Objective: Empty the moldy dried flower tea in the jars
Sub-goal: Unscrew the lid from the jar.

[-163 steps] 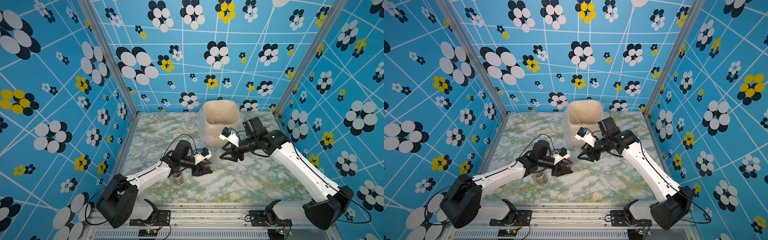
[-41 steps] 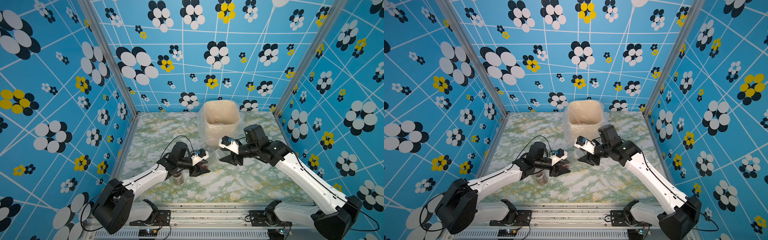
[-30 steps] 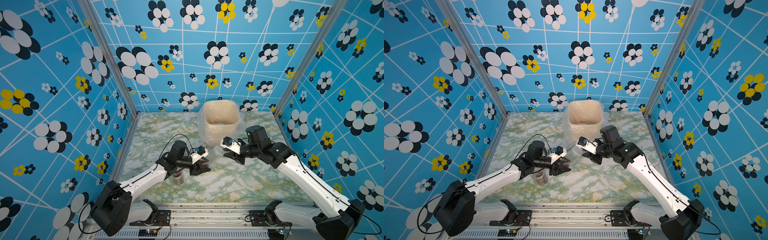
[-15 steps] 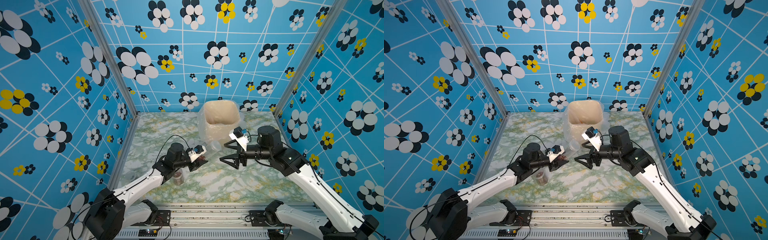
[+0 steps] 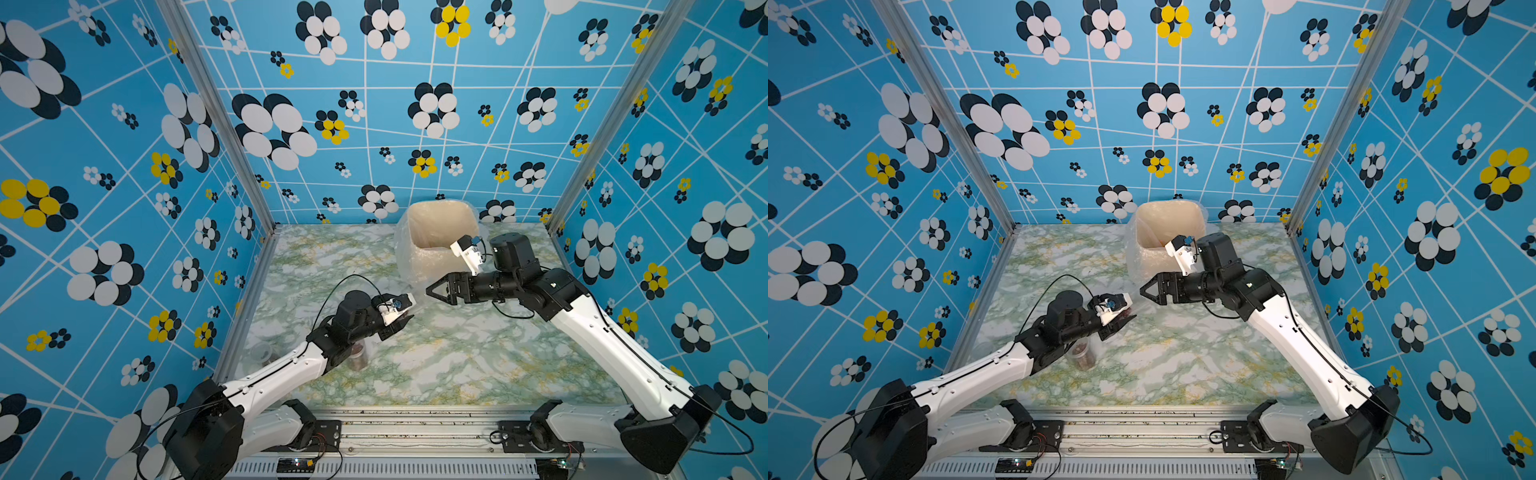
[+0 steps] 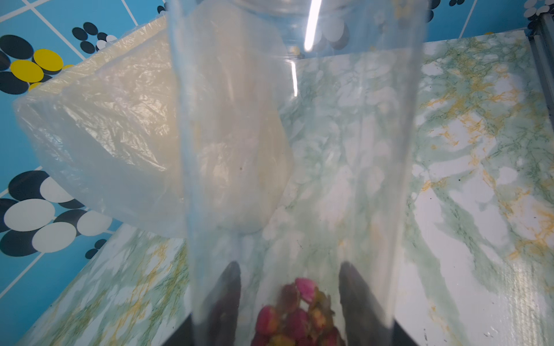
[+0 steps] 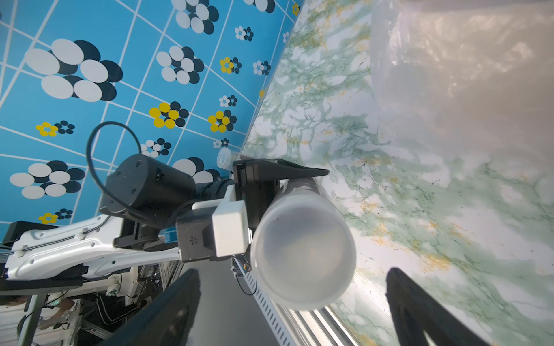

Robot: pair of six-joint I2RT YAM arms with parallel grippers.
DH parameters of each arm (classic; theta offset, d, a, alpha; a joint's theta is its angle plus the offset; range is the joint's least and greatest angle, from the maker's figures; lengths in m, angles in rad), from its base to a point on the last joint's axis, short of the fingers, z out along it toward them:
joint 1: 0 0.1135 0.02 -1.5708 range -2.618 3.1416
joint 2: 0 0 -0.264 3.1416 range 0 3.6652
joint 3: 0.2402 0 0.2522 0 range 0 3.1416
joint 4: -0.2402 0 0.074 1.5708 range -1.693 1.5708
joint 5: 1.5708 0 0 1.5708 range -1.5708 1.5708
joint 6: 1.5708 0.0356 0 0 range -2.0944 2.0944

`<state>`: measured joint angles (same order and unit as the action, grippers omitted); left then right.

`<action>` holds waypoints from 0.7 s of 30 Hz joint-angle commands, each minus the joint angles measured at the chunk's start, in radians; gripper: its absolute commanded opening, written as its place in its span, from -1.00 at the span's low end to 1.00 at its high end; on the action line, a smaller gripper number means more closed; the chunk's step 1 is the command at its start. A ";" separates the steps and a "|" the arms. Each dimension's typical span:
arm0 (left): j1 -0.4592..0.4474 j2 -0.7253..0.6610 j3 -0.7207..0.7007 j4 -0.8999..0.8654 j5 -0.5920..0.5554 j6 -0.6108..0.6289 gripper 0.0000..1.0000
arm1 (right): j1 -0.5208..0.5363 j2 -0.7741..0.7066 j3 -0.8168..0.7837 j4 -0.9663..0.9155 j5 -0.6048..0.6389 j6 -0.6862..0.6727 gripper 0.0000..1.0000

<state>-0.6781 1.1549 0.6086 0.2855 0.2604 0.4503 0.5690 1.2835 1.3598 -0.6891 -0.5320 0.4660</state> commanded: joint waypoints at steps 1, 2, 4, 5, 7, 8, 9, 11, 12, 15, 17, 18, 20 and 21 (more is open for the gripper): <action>-0.012 -0.020 -0.009 0.021 -0.018 0.023 -0.95 | -0.001 0.021 0.018 -0.025 0.000 0.048 0.97; -0.014 -0.019 -0.007 0.015 -0.019 0.027 -0.96 | 0.000 0.028 0.021 -0.021 -0.003 0.050 0.96; -0.018 -0.021 -0.003 0.003 -0.024 0.033 -0.96 | 0.000 0.042 0.031 -0.018 -0.005 0.053 0.93; -0.018 -0.021 -0.003 -0.001 -0.024 0.035 -0.96 | 0.000 0.049 0.037 -0.017 -0.005 0.053 0.88; -0.020 -0.023 -0.003 -0.006 -0.024 0.039 -0.96 | 0.000 0.062 0.050 -0.017 -0.005 0.050 0.79; -0.021 -0.023 -0.004 -0.007 -0.024 0.039 -0.95 | 0.001 0.070 0.057 -0.019 -0.004 0.048 0.76; -0.022 -0.024 -0.003 -0.009 -0.025 0.040 -0.96 | 0.000 0.076 0.062 -0.021 -0.002 0.047 0.72; -0.023 -0.027 -0.003 -0.011 -0.028 0.040 -0.96 | 0.001 0.090 0.071 -0.026 -0.003 0.046 0.63; -0.023 -0.028 -0.005 -0.010 -0.029 0.042 -0.96 | 0.000 0.095 0.074 -0.028 -0.004 0.045 0.59; -0.023 -0.034 -0.006 -0.011 -0.032 0.044 -0.96 | 0.000 0.105 0.078 -0.036 -0.009 0.044 0.44; -0.022 -0.035 -0.004 -0.012 -0.033 0.045 -0.96 | 0.000 0.109 0.079 -0.043 -0.011 0.043 0.36; -0.023 -0.035 -0.004 -0.012 -0.032 0.045 -0.96 | 0.000 0.109 0.079 -0.047 -0.012 0.039 0.31; -0.023 -0.031 -0.001 -0.011 -0.031 0.044 -0.95 | 0.000 0.109 0.078 -0.052 -0.015 0.035 0.20; -0.024 -0.030 -0.002 -0.010 -0.030 0.044 -0.96 | 0.001 0.108 0.075 -0.053 -0.015 0.032 0.12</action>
<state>-0.6949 1.1439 0.6086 0.2543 0.2302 0.4911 0.5694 1.3857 1.4101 -0.7010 -0.5457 0.5079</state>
